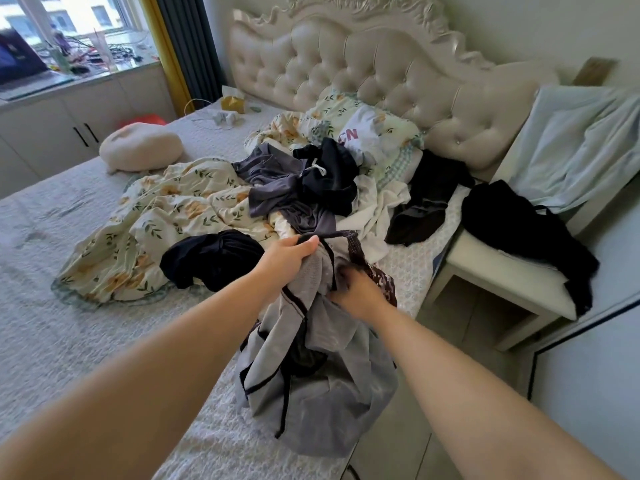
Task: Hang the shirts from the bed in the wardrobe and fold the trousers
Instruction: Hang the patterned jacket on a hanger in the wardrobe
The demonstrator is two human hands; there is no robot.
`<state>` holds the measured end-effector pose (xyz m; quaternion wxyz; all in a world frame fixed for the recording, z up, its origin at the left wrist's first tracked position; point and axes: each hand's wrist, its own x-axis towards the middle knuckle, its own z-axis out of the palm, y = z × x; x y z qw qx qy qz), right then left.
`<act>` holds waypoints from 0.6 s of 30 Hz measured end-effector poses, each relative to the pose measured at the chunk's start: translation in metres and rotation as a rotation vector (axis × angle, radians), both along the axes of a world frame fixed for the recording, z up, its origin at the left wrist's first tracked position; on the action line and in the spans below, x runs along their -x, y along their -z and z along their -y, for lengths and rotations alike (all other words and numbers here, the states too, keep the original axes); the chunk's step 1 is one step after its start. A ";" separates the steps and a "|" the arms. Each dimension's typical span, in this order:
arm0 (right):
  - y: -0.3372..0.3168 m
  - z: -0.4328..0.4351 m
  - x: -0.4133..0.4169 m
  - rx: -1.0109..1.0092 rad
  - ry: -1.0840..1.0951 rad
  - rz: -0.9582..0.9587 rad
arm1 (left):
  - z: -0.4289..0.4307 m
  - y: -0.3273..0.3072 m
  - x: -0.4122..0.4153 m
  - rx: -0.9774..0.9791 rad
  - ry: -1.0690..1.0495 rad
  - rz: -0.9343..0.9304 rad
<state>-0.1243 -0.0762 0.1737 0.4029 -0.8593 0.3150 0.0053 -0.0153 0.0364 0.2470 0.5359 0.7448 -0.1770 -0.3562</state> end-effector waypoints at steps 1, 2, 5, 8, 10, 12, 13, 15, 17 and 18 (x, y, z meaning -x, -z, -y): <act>0.003 -0.004 -0.002 0.036 0.047 0.034 | 0.001 -0.003 0.001 0.051 -0.008 -0.052; 0.006 -0.008 -0.002 0.068 0.082 0.037 | 0.001 -0.006 0.000 0.103 -0.019 -0.105; 0.014 -0.011 -0.002 0.041 0.107 -0.019 | -0.004 -0.010 -0.006 0.232 -0.068 -0.243; 0.010 -0.005 0.002 -0.064 0.128 0.055 | -0.010 -0.014 -0.020 0.340 -0.182 -0.338; -0.001 0.008 0.002 -0.129 0.151 0.084 | -0.016 -0.014 -0.034 0.300 -0.275 -0.298; -0.018 0.020 -0.001 -0.221 0.177 0.085 | -0.022 -0.008 -0.048 0.188 -0.320 -0.192; -0.027 0.025 -0.005 -0.258 0.188 0.088 | -0.025 -0.004 -0.052 0.117 -0.334 -0.127; -0.052 0.031 -0.015 -0.293 0.193 0.135 | -0.031 0.002 -0.060 -0.019 -0.362 0.034; -0.076 0.031 -0.027 -0.233 0.215 0.292 | -0.036 0.006 -0.067 -0.107 -0.382 0.149; -0.087 0.029 -0.032 -0.163 0.237 0.387 | -0.038 0.008 -0.070 -0.141 -0.375 0.185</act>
